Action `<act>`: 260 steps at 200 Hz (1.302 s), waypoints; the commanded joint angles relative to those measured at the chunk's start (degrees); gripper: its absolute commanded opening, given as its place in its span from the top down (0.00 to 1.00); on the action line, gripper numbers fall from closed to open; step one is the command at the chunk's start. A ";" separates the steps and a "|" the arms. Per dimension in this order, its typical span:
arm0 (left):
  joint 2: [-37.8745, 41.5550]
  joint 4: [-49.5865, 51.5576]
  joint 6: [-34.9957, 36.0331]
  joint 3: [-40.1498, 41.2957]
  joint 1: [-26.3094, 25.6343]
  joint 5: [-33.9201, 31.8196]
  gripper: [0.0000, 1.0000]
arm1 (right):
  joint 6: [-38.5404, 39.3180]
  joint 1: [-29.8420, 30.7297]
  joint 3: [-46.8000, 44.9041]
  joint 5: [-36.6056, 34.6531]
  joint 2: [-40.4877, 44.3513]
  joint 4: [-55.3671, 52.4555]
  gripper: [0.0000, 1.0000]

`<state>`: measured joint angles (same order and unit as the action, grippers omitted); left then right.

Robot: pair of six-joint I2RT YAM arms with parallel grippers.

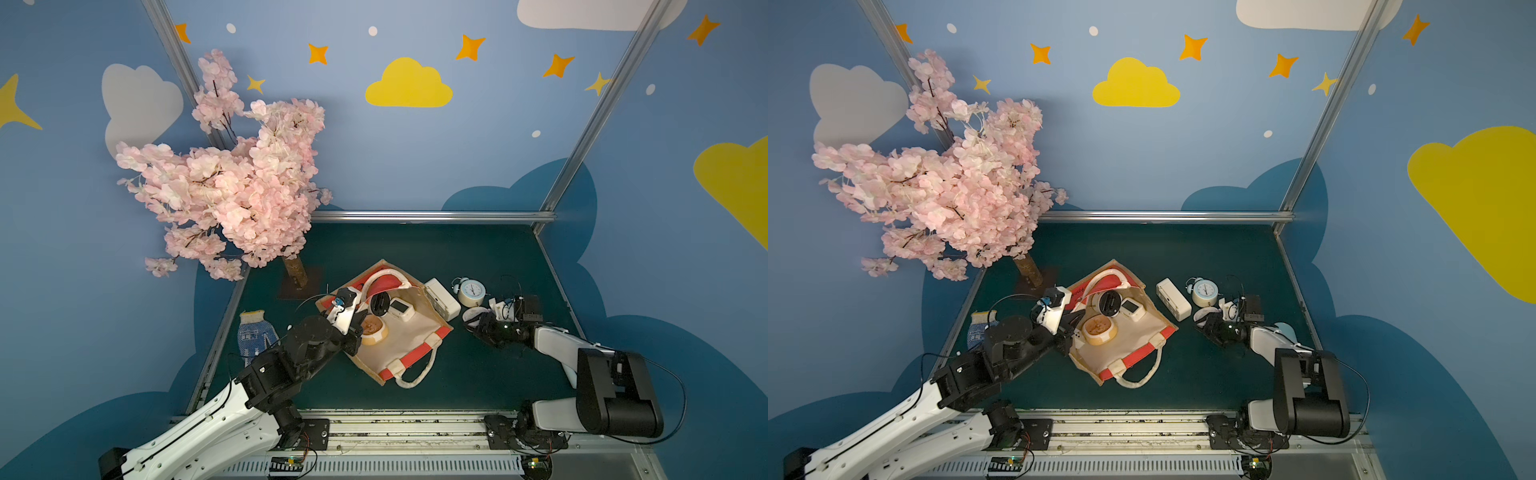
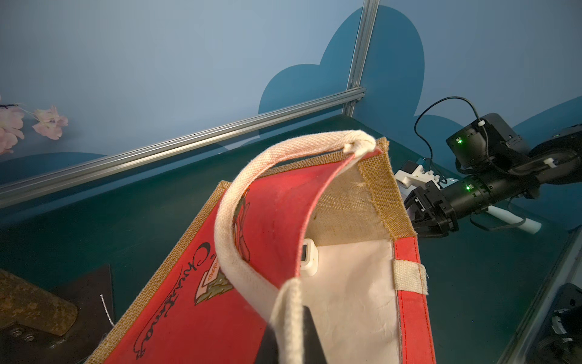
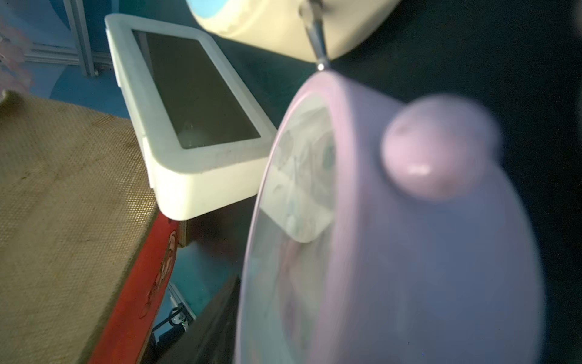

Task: Take the alarm clock out of the canvas bag
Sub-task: Place the alarm at the center of the board.

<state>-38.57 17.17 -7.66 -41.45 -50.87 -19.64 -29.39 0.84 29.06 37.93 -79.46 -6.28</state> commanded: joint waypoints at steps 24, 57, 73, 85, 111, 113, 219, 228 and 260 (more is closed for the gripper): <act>0.53 -3.22 1.65 -1.81 0.14 1.94 0.92 | 0.36 -0.48 -0.35 -3.01 3.81 -7.51 0.32; -0.01 -3.38 1.96 -2.06 0.07 2.05 0.92 | -1.58 -0.57 -1.58 -3.75 10.59 -10.92 0.29; -0.13 -3.54 2.08 -1.98 0.12 2.01 0.92 | -1.90 -0.43 -2.03 -3.86 14.22 -12.85 0.29; -0.23 -3.55 2.07 -2.01 0.07 2.03 0.92 | -2.27 -0.49 -2.38 -3.87 16.74 -14.01 0.29; -0.28 -3.22 2.38 -2.14 0.08 1.73 0.92 | -2.02 -0.08 -1.49 -4.37 22.39 -16.66 0.29; -0.35 -3.16 2.47 -2.16 0.07 1.67 0.92 | -1.84 0.14 -1.36 -4.58 22.94 -16.94 0.29; -0.91 -5.08 3.83 -1.66 -0.41 2.18 0.92 | 7.64 31.06 5.50 -28.17 50.00 -13.66 0.38; -1.23 -5.29 3.71 -1.79 -0.52 2.16 0.93 | 8.65 35.29 5.79 -32.21 49.62 -12.57 0.38; -1.29 -6.01 2.83 -2.16 -0.63 2.43 0.93 | 12.86 52.53 8.58 -45.95 40.91 -7.60 0.39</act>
<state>-40.25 16.05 -4.78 -41.47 -51.05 -18.92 -20.95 44.27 35.42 5.13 -32.18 -19.22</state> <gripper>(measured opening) 0.079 0.615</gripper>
